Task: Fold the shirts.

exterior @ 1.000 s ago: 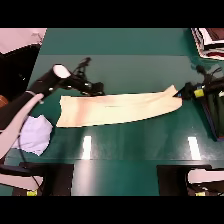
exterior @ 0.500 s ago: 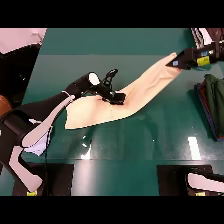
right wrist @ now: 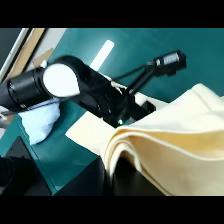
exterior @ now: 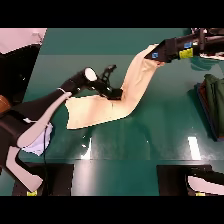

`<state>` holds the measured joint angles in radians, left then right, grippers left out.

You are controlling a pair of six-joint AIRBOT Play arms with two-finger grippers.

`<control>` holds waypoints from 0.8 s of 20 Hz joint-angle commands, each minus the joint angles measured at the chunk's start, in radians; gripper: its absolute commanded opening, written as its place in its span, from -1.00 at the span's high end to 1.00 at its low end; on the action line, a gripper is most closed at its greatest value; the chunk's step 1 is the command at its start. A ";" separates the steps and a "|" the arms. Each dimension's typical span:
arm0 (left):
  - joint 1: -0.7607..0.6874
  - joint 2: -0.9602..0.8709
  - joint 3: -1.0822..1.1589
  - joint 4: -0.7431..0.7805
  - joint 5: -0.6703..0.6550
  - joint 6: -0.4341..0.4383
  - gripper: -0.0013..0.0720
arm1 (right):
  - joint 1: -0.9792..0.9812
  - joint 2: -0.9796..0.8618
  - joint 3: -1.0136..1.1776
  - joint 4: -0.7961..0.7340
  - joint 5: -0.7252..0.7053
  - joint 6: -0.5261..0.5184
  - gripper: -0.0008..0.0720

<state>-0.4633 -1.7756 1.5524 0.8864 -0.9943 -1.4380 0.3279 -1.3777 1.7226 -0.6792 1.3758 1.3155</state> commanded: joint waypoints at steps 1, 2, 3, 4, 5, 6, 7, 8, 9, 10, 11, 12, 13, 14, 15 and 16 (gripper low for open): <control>0.134 0.151 0.008 0.135 -0.084 0.006 0.89 | 0.129 -0.019 0.003 0.008 -0.088 -0.010 0.94; 0.190 0.209 0.008 0.165 -0.098 0.006 0.89 | 0.182 -0.040 0.003 0.012 -0.122 -0.023 0.94; 0.251 0.271 0.008 0.191 -0.107 0.006 0.89 | 0.242 -0.072 0.003 0.037 -0.157 -0.051 0.94; 0.305 0.325 0.008 0.208 -0.111 0.006 0.89 | 0.308 -0.114 0.004 0.077 -0.204 -0.077 0.94; 0.359 0.379 0.008 0.226 -0.114 0.006 0.89 | 0.369 -0.158 0.006 0.110 -0.253 -0.098 0.93; 0.403 0.423 0.008 0.239 -0.116 0.006 0.89 | 0.430 -0.207 0.016 0.111 -0.305 -0.114 0.86; 0.447 0.462 0.008 0.240 -0.117 0.006 0.89 | 0.484 -0.263 0.051 0.104 -0.324 -0.159 0.48; 0.484 0.492 0.008 0.240 -0.117 0.006 0.89 | 0.525 -0.314 0.093 0.104 -0.334 -0.208 0.12; 0.513 0.514 0.008 0.240 -0.122 0.006 0.89 | 0.558 -0.359 0.137 0.099 -0.341 -0.251 -0.13; 0.537 0.531 0.008 0.240 -0.134 0.006 0.89 | 0.579 -0.402 0.178 0.098 -0.332 -0.264 -0.33; 0.550 0.539 0.008 0.240 -0.150 0.006 0.89 | 0.584 -0.438 0.217 0.074 -0.290 -0.262 -0.33; 0.552 0.541 0.008 0.240 -0.169 0.006 0.89 | 0.575 -0.468 0.256 0.026 -0.215 -0.229 -0.25; 0.552 0.541 0.007 0.240 -0.193 0.006 0.89 | 0.556 -0.481 0.276 -0.035 -0.153 -0.155 -0.20; 0.552 0.540 0.006 0.239 -0.216 0.007 0.89 | 0.529 -0.480 0.273 -0.091 -0.103 -0.118 -0.20; 0.552 0.540 0.006 0.238 -0.226 0.007 0.89 | 0.495 -0.469 0.252 -0.125 -0.068 -0.118 -0.20; 0.552 0.541 0.006 0.238 -0.230 0.007 0.89 | 0.449 -0.444 0.206 -0.138 -0.052 -0.118 -0.20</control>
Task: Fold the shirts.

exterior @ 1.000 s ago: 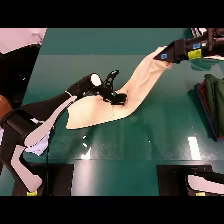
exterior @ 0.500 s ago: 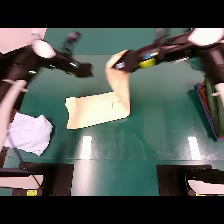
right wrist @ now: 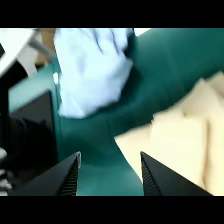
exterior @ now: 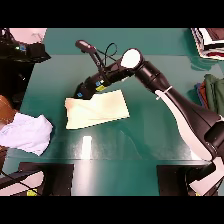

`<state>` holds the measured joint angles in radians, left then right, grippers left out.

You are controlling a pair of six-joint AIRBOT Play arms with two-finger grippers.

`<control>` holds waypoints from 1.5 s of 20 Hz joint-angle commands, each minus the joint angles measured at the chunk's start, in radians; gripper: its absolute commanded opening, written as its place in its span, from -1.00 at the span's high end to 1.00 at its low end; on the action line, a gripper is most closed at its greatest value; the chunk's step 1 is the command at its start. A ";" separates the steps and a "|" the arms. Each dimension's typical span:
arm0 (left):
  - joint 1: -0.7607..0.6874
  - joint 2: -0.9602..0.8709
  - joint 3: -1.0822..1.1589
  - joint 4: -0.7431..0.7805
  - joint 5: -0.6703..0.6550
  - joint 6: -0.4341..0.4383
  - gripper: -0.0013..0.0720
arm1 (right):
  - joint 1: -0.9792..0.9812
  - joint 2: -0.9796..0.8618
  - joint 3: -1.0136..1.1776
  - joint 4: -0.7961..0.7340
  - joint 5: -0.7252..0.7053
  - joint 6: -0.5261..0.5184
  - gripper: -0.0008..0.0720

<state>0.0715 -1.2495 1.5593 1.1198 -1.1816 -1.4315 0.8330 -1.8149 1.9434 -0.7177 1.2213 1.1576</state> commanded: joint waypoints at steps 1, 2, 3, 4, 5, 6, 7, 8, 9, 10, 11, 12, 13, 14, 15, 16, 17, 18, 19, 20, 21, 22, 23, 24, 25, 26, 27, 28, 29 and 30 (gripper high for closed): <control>0.017 0.014 0.000 0.005 -0.050 0.001 0.89 | -0.108 0.021 -0.076 -0.100 0.105 0.044 -0.20; 0.017 0.014 0.000 0.005 -0.058 0.001 0.89 | -0.160 0.050 -0.141 -0.100 0.105 0.058 -0.20; 0.017 0.014 0.000 0.002 -0.064 0.001 0.89 | -0.217 0.084 -0.219 -0.100 0.099 0.077 -0.20; 0.017 0.014 0.000 0.003 -0.068 0.001 0.89 | -0.271 0.114 -0.293 -0.099 0.089 0.084 -0.20; 0.017 0.014 0.000 0.003 -0.068 0.000 0.89 | -0.328 0.143 -0.371 -0.099 0.074 0.085 -0.20; 0.017 0.014 0.000 0.002 -0.068 0.000 0.89 | -0.380 0.164 -0.440 -0.097 0.055 0.103 -0.20; 0.017 0.014 0.000 0.001 -0.068 0.000 0.89 | -0.426 0.182 -0.509 -0.095 0.035 0.129 -0.30; 0.017 0.014 0.000 0.001 -0.068 0.000 0.89 | -0.465 0.187 -0.558 -0.093 0.027 0.143 -0.61; 0.017 0.013 0.000 0.000 -0.067 0.000 0.89 | -0.491 0.187 -0.602 -0.085 0.014 0.152 -0.77; 0.017 0.011 0.000 -0.002 -0.066 0.000 0.89 | -0.500 0.183 -0.634 -0.085 -0.006 0.153 -0.77; 0.017 0.009 0.000 -0.002 -0.066 0.000 0.89 | -0.500 0.176 -0.659 -0.085 -0.035 0.152 -0.76; 0.017 0.007 -0.001 -0.003 -0.066 0.000 0.89 | -0.491 0.164 -0.674 -0.077 -0.057 0.152 -0.76; 0.017 0.007 -0.006 -0.006 -0.059 0.000 0.89 | -0.477 0.146 -0.679 -0.043 -0.074 0.151 -0.76; 0.015 0.007 -0.013 -0.008 -0.057 0.000 0.89 | -0.463 0.123 -0.674 -0.011 -0.081 0.151 -0.76; 0.013 0.007 -0.019 -0.009 -0.058 0.000 0.89 | -0.444 0.088 -0.656 0.021 -0.077 0.151 -0.76; 0.006 0.007 -0.026 -0.012 -0.056 0.000 0.89 | -0.423 0.052 -0.633 0.041 -0.072 0.151 -0.76; -0.003 0.007 -0.031 -0.012 -0.055 0.003 0.89 | -0.399 0.011 -0.600 0.057 -0.062 0.151 -0.76; -0.012 0.007 -0.034 -0.013 -0.052 0.009 0.89 | -0.376 -0.029 -0.564 0.077 -0.048 0.151 -0.75; -0.022 0.007 -0.037 -0.013 -0.048 0.018 0.89 | -0.349 -0.067 -0.525 0.101 -0.031 0.151 -0.73; -0.033 0.007 -0.039 -0.013 -0.048 0.026 0.89 | -0.325 -0.100 -0.489 0.125 -0.017 0.151 -0.69; -0.045 0.007 -0.042 -0.013 -0.047 0.026 0.89 | -0.300 -0.130 -0.449 0.132 -0.003 0.151 -0.41; -0.057 0.007 -0.042 -0.013 -0.046 0.026 0.89 | -0.280 -0.151 -0.418 0.131 0.005 0.151 -0.16; -0.069 0.007 -0.042 -0.014 -0.044 0.026 0.89 | -0.262 -0.166 -0.389 0.131 0.006 0.151 0.12; -0.081 0.007 -0.042 -0.014 -0.042 0.026 0.89 | -0.251 -0.173 -0.365 0.122 0.007 0.151 0.44; -0.093 0.007 -0.042 -0.014 -0.040 0.026 0.89 | -0.246 -0.174 -0.340 0.102 0.008 0.150 0.73; -0.107 0.007 -0.042 -0.014 -0.040 0.026 0.89 | -0.249 -0.171 -0.313 0.072 0.013 0.151 0.94; -0.125 0.007 -0.042 -0.014 -0.037 0.026 0.89 | -0.259 -0.164 -0.290 0.038 0.013 0.161 0.94; -0.145 0.007 -0.042 -0.014 -0.030 0.025 0.89 | -0.277 -0.150 -0.270 0.008 0.012 0.186 0.94; -0.167 0.007 -0.042 -0.014 -0.024 0.025 0.89 | -0.305 -0.128 -0.253 -0.019 0.012 0.203 0.94; -0.192 0.007 -0.042 -0.015 -0.019 0.025 0.89 | -0.340 -0.102 -0.243 -0.043 0.008 0.204 0.94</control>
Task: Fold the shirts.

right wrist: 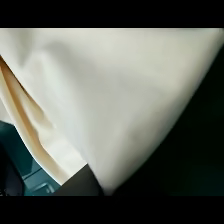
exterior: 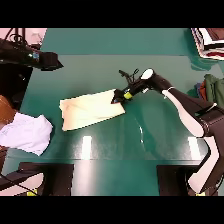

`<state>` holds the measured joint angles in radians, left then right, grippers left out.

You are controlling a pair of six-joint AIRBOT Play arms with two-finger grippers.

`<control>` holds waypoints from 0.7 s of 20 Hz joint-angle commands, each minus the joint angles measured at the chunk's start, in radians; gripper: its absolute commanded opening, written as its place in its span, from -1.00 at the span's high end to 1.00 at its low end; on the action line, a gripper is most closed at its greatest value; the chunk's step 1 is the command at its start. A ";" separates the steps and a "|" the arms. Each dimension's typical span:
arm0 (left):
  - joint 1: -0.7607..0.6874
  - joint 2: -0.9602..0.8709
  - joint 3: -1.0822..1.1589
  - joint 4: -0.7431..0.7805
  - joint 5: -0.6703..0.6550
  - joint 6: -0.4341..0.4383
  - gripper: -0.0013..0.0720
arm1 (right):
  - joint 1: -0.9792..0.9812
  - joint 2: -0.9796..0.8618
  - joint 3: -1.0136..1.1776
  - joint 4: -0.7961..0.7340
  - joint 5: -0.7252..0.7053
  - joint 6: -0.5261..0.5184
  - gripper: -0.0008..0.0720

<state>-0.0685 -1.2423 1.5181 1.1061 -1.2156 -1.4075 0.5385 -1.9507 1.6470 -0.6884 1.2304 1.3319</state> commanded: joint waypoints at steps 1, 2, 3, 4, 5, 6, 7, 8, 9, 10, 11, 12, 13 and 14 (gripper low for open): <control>-0.076 0.000 0.000 -0.002 0.021 0.001 0.89 | -0.093 0.070 0.053 -0.102 -0.010 0.030 0.94; -0.098 0.000 0.000 -0.002 0.026 0.002 0.89 | -0.144 0.107 0.047 -0.129 -0.020 0.034 0.94; -0.117 0.000 0.000 -0.003 0.031 0.001 0.89 | -0.207 0.151 0.033 -0.156 -0.031 0.045 0.94; -0.134 0.000 0.000 -0.003 0.031 0.001 0.89 | -0.278 0.194 0.018 -0.173 -0.035 0.050 0.94; -0.148 0.000 0.000 -0.003 0.030 0.002 0.89 | -0.348 0.233 0.003 -0.181 -0.035 0.050 0.94; -0.160 0.000 0.000 -0.003 0.031 0.002 0.89 | -0.423 0.270 -0.010 -0.180 -0.036 0.050 0.94; -0.171 0.000 0.000 -0.003 0.031 0.001 0.89 | -0.507 0.309 -0.021 -0.180 -0.040 0.050 0.94; -0.178 0.000 0.000 -0.006 0.031 0.001 0.89 | -0.585 0.341 -0.028 -0.180 -0.049 0.050 0.94; -0.182 0.000 0.000 -0.008 0.034 0.001 0.89 | -0.669 0.370 -0.028 -0.179 -0.059 0.050 0.94; -0.181 0.000 0.000 -0.023 0.036 0.001 0.89 | -0.745 0.394 -0.028 -0.178 -0.070 0.050 0.94; -0.181 0.000 0.000 -0.027 0.040 0.001 0.89 | -0.823 0.417 -0.028 -0.177 -0.084 0.049 0.94; -0.181 0.000 0.000 -0.035 0.043 0.001 0.89 | -0.895 0.433 -0.028 -0.177 -0.099 0.048 0.94; -0.181 0.000 0.000 -0.040 0.051 -0.003 0.89 | -0.955 0.443 -0.027 -0.177 -0.107 0.048 0.94; -0.181 0.000 0.000 -0.045 0.059 -0.009 0.89 | -1.012 0.447 -0.026 -0.176 -0.110 0.048 0.94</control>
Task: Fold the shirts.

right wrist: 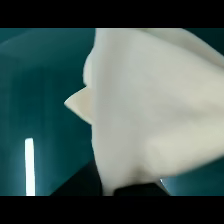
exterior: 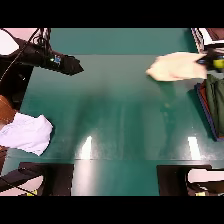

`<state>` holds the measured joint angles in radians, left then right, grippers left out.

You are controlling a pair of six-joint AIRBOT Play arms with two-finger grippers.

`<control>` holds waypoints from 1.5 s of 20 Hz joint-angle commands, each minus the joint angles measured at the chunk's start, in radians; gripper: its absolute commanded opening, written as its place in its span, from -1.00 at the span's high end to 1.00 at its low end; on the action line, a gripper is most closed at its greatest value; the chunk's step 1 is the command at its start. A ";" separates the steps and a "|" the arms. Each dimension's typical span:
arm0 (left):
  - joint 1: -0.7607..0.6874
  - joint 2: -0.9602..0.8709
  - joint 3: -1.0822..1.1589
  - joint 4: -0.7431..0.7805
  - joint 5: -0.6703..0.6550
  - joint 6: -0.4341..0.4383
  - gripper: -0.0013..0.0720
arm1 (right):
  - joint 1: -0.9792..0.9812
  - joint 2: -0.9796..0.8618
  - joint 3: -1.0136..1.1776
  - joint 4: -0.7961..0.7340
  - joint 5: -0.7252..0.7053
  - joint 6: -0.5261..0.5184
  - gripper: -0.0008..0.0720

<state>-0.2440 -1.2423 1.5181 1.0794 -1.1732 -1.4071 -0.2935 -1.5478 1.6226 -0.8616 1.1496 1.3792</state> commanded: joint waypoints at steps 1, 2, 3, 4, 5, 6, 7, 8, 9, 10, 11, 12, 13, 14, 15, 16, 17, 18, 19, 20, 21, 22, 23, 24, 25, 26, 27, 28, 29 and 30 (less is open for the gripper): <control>-0.006 0.000 0.000 -0.018 0.023 -0.010 0.89 | -0.227 0.043 -0.002 0.000 -0.031 0.000 0.94; -0.006 0.000 0.000 -0.019 0.029 -0.012 0.89 | -0.266 0.039 -0.002 0.005 -0.032 0.000 0.94; -0.006 0.000 0.000 -0.019 0.036 -0.024 0.89 | -0.294 0.038 -0.002 0.004 -0.035 -0.001 0.94; -0.006 0.000 0.000 -0.019 0.041 -0.034 0.89 | -0.314 0.038 -0.002 0.005 -0.047 -0.009 0.94; -0.006 0.000 0.000 -0.019 0.045 -0.034 0.89 | -0.326 0.039 0.000 0.006 -0.062 -0.012 0.94; -0.006 0.000 0.000 -0.019 0.049 -0.034 0.89 | -0.332 0.038 0.007 0.006 -0.067 -0.012 0.94; -0.006 0.000 0.000 -0.019 0.052 -0.034 0.89 | -0.332 0.038 0.021 0.006 -0.069 -0.012 0.94; -0.006 0.000 0.000 -0.019 0.055 -0.034 0.89 | -0.331 0.036 0.050 0.006 -0.069 -0.012 0.94; -0.006 0.000 0.000 -0.019 0.057 -0.034 0.89 | -0.324 0.036 0.089 0.005 -0.070 -0.012 0.94; -0.006 0.000 0.000 -0.019 0.058 -0.034 0.89 | -0.323 0.036 0.134 0.005 -0.073 -0.012 0.94; -0.006 0.000 0.000 -0.019 0.058 -0.033 0.89 | -0.323 0.036 0.185 0.005 -0.066 -0.014 0.94; -0.006 0.000 0.000 -0.019 0.057 -0.033 0.89 | -0.323 0.037 0.243 0.005 -0.052 -0.019 0.94; -0.006 0.000 0.000 -0.019 0.057 -0.033 0.89 | -0.323 0.037 0.293 0.005 -0.026 -0.019 0.94; -0.006 0.000 0.000 -0.019 0.057 -0.033 0.89 | -0.327 0.037 0.343 0.004 0.013 -0.019 0.94; -0.006 0.000 0.000 -0.019 0.057 -0.033 0.89 | -0.334 0.037 0.381 0.002 0.055 -0.019 0.94; -0.006 0.000 0.000 -0.018 0.057 -0.032 0.89 | -0.341 0.037 0.413 -0.006 0.103 -0.019 0.94; -0.006 0.000 0.000 -0.018 0.057 -0.032 0.89 | -0.351 0.041 0.425 -0.006 0.138 -0.019 0.94; -0.006 0.000 0.000 -0.017 0.057 -0.032 0.89 | -0.365 0.052 0.415 -0.006 0.171 -0.019 0.94; -0.006 0.000 0.000 -0.017 0.056 -0.032 0.89 | -0.381 0.070 0.386 -0.007 0.194 -0.024 0.94; -0.006 0.000 0.000 -0.017 0.056 -0.032 0.89 | -0.397 0.095 0.343 -0.011 0.219 -0.047 0.94; -0.006 0.000 0.000 -0.017 0.056 -0.032 0.89 | -0.413 0.121 0.295 -0.053 0.248 -0.053 0.94; -0.006 0.000 0.000 -0.017 0.057 -0.032 0.89 | -0.425 0.145 0.249 -0.117 0.268 -0.053 0.94; -0.006 0.000 0.000 -0.017 0.057 -0.028 0.89 | -0.438 0.172 0.192 -0.190 0.283 -0.053 0.94; -0.006 0.000 0.000 -0.017 0.056 -0.024 0.89 | -0.452 0.198 0.135 -0.243 0.294 -0.053 0.94; -0.006 0.000 0.000 -0.017 0.056 -0.024 0.89 | -0.469 0.227 0.069 -0.302 0.306 -0.052 0.94; -0.006 0.000 0.000 -0.017 0.057 -0.024 0.89 | -0.482 0.249 0.009 -0.356 0.320 -0.052 0.94; -0.006 0.000 0.000 -0.017 0.057 -0.024 0.89 | -0.495 0.271 -0.051 -0.417 0.330 -0.052 0.94; -0.006 0.000 0.000 -0.017 0.057 -0.024 0.89 | -0.507 0.291 -0.104 -0.461 0.333 -0.052 0.94; -0.006 0.000 0.000 -0.017 0.056 -0.024 0.89 | -0.521 0.312 -0.153 -0.504 0.332 -0.052 0.93; -0.006 0.000 0.000 -0.017 0.056 -0.024 0.89 | -0.532 0.328 -0.192 -0.532 0.331 -0.052 0.87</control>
<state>-0.2489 -1.2423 1.5177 1.0618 -1.1164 -1.4345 -0.7906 -1.2758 1.5642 -1.2392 1.4551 1.3285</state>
